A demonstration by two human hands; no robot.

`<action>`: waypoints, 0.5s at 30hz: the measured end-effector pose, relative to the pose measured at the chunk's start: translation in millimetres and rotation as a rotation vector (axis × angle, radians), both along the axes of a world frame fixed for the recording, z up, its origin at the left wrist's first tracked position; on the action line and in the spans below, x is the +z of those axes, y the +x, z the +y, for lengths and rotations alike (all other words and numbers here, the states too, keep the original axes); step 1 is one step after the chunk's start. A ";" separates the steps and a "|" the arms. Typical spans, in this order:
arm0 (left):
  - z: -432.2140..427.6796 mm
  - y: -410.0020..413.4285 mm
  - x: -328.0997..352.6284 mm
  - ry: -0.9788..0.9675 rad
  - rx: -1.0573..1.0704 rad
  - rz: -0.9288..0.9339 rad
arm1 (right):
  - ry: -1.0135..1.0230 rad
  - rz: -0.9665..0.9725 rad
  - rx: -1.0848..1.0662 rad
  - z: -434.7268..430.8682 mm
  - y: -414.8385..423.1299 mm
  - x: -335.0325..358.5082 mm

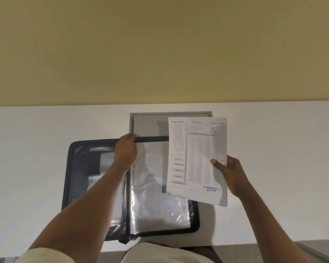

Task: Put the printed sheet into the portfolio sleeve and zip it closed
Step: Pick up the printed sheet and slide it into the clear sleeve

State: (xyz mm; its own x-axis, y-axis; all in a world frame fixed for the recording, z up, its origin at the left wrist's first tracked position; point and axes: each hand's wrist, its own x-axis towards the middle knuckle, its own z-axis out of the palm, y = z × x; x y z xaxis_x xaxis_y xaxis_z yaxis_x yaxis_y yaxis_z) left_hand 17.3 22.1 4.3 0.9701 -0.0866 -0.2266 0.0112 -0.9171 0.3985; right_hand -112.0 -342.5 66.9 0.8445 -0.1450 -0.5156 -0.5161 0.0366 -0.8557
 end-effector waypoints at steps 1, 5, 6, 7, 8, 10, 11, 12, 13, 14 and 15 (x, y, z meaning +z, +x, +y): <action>2.5 3.0 -3.0 0.030 -0.015 0.017 | -0.014 0.009 -0.009 1.9 0.1 0.4; 6.0 5.2 -11.0 0.083 -0.039 0.023 | -0.032 0.018 -0.037 9.6 0.4 3.1; 5.7 4.2 -11.4 0.081 -0.031 0.015 | -0.038 0.015 -0.037 11.3 0.9 3.9; 5.6 3.0 -11.8 0.082 -0.026 0.007 | -0.043 0.014 -0.038 13.0 1.6 4.6; 5.8 1.3 -12.5 0.084 -0.022 0.002 | -0.046 0.016 -0.038 14.3 2.3 4.9; 6.3 -2.6 -13.0 0.080 -0.014 0.009 | -0.054 0.021 -0.036 15.8 3.6 5.0; 7.0 -5.1 -12.8 0.081 -0.009 0.014 | -0.057 0.023 -0.035 16.5 4.4 5.3; 7.2 -8.0 -12.5 0.087 -0.007 0.015 | -0.060 0.024 -0.036 17.0 5.0 5.8; 7.5 -10.9 -11.5 0.094 -0.006 0.008 | -0.066 0.022 -0.038 17.6 5.9 6.7; 7.6 -13.4 -10.2 0.100 -0.009 -0.006 | -0.072 0.018 -0.039 18.0 6.8 7.4; 7.3 -16.1 -8.7 0.102 -0.022 -0.027 | -0.077 0.014 -0.040 18.3 7.6 8.0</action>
State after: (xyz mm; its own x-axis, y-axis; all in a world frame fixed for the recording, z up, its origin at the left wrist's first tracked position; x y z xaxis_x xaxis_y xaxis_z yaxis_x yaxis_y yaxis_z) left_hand 1.2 29.4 -4.4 0.9742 -0.0854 -0.2089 -0.0186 -0.9529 0.3028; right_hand -104.3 -324.2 74.9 0.8301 -0.2181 -0.5132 -0.5274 -0.0081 -0.8496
